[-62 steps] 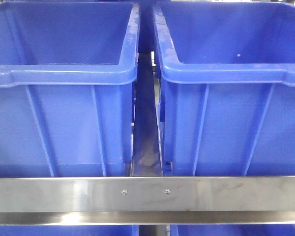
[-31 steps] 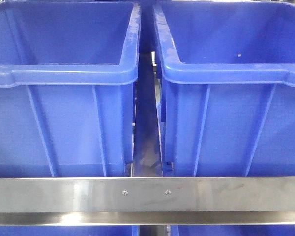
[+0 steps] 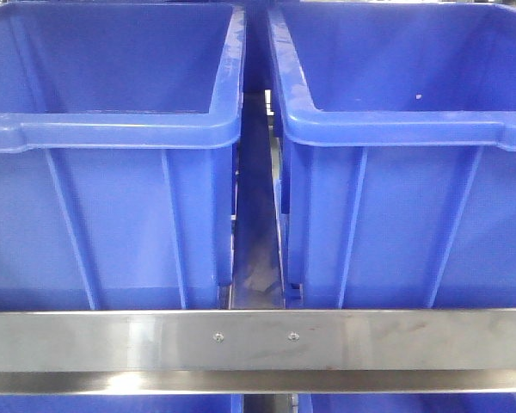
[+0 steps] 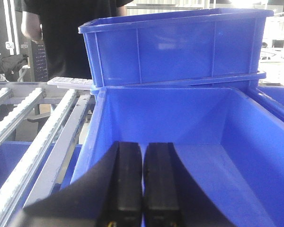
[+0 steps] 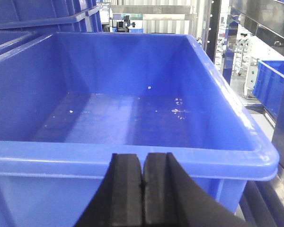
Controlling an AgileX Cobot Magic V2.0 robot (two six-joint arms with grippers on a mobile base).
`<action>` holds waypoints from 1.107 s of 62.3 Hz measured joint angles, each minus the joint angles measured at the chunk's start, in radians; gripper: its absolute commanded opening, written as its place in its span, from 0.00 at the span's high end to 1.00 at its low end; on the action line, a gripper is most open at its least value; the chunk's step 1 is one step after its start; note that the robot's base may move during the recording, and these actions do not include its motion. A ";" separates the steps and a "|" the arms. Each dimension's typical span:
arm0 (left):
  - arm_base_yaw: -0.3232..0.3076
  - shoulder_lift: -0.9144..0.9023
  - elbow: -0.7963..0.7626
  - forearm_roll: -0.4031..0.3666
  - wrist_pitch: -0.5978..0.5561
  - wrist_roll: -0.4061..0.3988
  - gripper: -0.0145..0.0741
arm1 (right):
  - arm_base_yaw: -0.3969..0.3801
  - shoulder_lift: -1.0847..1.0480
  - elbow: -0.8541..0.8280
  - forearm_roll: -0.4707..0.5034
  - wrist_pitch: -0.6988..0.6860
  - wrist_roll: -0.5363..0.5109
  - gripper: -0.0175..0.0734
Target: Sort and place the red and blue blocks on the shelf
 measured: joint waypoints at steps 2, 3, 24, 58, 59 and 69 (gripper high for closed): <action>0.000 0.000 0.000 0.000 0.000 0.000 0.70 | 0.000 0.000 0.000 0.000 0.000 0.000 0.75; 0.000 0.000 0.000 0.000 0.000 0.000 0.70 | 0.000 0.000 0.000 0.000 0.000 0.000 0.75; 0.000 0.000 0.000 0.000 0.000 0.000 0.70 | 0.000 0.000 0.000 0.000 0.000 0.000 0.75; 0.045 -0.197 0.206 0.103 0.057 -0.079 0.70 | 0.000 0.000 0.000 0.000 0.000 0.000 0.75; 0.049 -0.215 0.217 0.114 0.058 -0.086 0.70 | 0.000 0.000 0.000 0.000 0.000 0.000 0.75; 0.079 -0.317 0.288 0.154 0.074 -0.131 0.70 | 0.000 0.000 0.000 0.000 0.000 0.000 0.75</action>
